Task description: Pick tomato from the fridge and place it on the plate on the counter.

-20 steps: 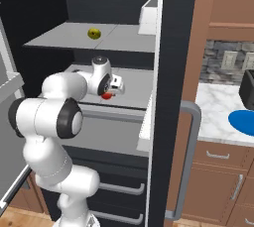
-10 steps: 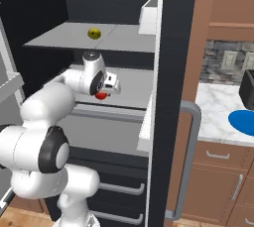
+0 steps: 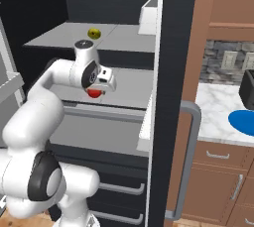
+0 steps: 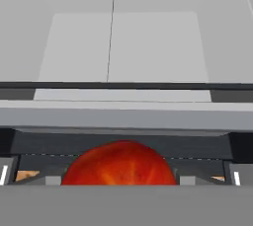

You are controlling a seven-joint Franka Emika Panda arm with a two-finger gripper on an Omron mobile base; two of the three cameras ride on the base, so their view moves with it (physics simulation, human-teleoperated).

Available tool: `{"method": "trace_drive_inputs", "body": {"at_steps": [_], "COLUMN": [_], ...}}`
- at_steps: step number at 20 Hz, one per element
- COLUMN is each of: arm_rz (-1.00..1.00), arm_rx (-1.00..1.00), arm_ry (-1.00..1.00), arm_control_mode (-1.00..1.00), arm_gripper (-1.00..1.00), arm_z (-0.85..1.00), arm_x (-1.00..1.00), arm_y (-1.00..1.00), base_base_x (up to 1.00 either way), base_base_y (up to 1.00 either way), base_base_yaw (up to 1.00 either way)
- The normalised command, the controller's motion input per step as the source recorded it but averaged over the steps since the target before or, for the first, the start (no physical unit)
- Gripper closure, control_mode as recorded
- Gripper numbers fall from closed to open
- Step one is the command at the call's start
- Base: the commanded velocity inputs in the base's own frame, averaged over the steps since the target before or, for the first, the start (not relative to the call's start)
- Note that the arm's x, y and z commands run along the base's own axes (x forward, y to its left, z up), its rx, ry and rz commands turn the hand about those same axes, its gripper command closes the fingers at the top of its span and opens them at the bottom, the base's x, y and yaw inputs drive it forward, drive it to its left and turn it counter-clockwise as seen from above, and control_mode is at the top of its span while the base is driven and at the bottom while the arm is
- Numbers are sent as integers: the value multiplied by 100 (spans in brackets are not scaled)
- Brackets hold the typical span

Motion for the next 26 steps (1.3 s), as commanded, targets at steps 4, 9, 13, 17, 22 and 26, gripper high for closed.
{"method": "trace_drive_inputs", "body": {"at_steps": [4,9,13,17,22,26], "arm_rz": [0,0,0,0,0,0], "arm_rx": [0,0,0,0,-1,0], "arm_ry": [9,9,10,8,4,0], "arm_control_mode": [-100,-100,-100,-100,-100,-100], "arm_gripper": [100,100,100,100,100,100], "arm_z": [34,25,23,19,18,16], "arm_x": [-68,-62,-58,-56,-51,-49], "arm_y": [0,0,0,0,18,12], "base_base_x": [0,0,0,0,0,0], "base_base_y": [0,0,0,0,0,0], "base_base_yaw": [0,0,0,0,0,0]}}
